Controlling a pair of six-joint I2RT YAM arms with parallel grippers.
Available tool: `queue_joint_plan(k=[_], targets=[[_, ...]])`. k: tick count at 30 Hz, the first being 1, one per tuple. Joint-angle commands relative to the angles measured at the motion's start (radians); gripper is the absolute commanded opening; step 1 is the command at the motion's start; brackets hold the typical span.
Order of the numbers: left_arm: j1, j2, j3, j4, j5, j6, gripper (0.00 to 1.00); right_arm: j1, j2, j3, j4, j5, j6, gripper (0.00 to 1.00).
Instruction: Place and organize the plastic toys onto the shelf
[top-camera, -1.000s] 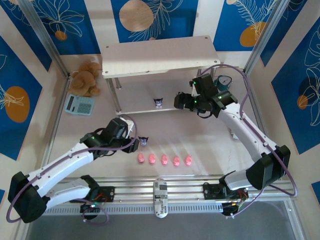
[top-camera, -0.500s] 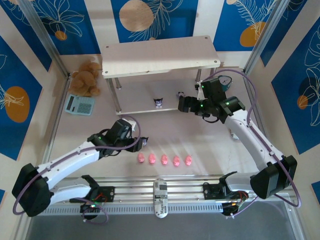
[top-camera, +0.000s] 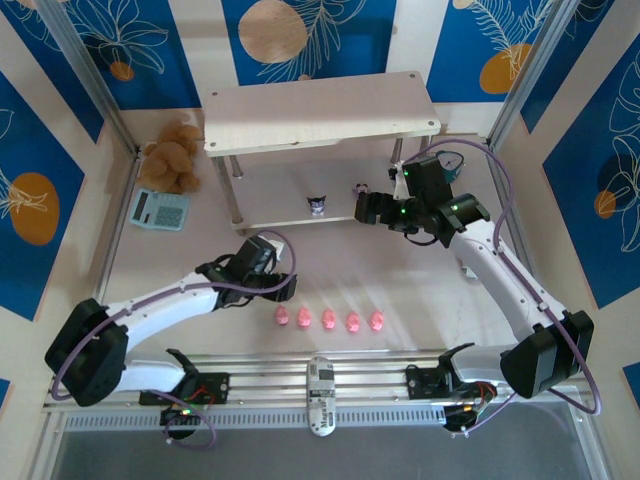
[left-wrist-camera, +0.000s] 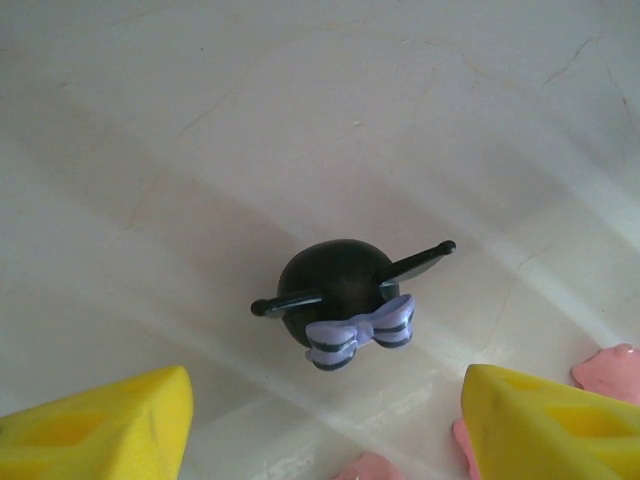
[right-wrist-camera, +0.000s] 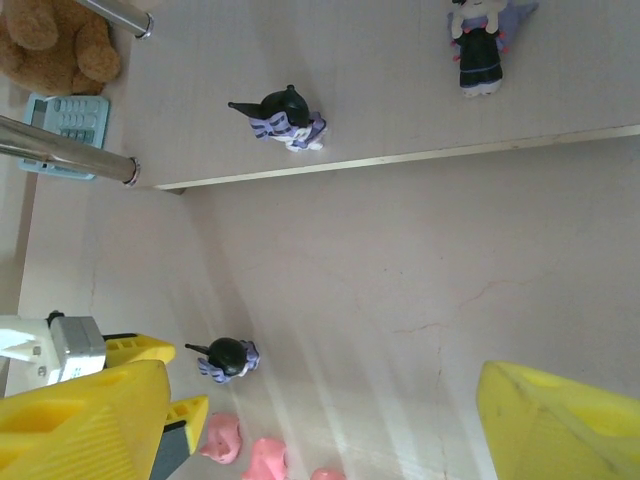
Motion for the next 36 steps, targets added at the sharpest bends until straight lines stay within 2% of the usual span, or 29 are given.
queue_joint_plan(k=[1, 17, 26, 31, 33, 36], targets=[[-0.006, 0.032, 0.005, 0.032, -0.002, 0.006, 0.73, -0.007, -0.024, -0.010, 0.007, -0.026, 0.003, 0.81], [-0.013, 0.179, 0.071, 0.077, 0.034, 0.010, 0.75, -0.048, -0.021, -0.021, 0.031, -0.064, 0.007, 0.81], [-0.017, 0.222, 0.089, 0.064, 0.001, 0.014, 0.70, -0.072, -0.014, -0.032, 0.044, -0.085, 0.007, 0.81], [-0.018, 0.267, 0.116, 0.064, -0.008, 0.019, 0.63, -0.079, -0.003, -0.040, 0.047, -0.090, 0.002, 0.81], [-0.017, 0.282, 0.131, 0.057, -0.013, 0.024, 0.55, -0.083, 0.002, -0.043, 0.052, -0.097, 0.003, 0.81], [-0.018, 0.288, 0.138, 0.063, -0.011, 0.028, 0.37, -0.086, 0.010, -0.041, 0.056, -0.105, 0.003, 0.81]])
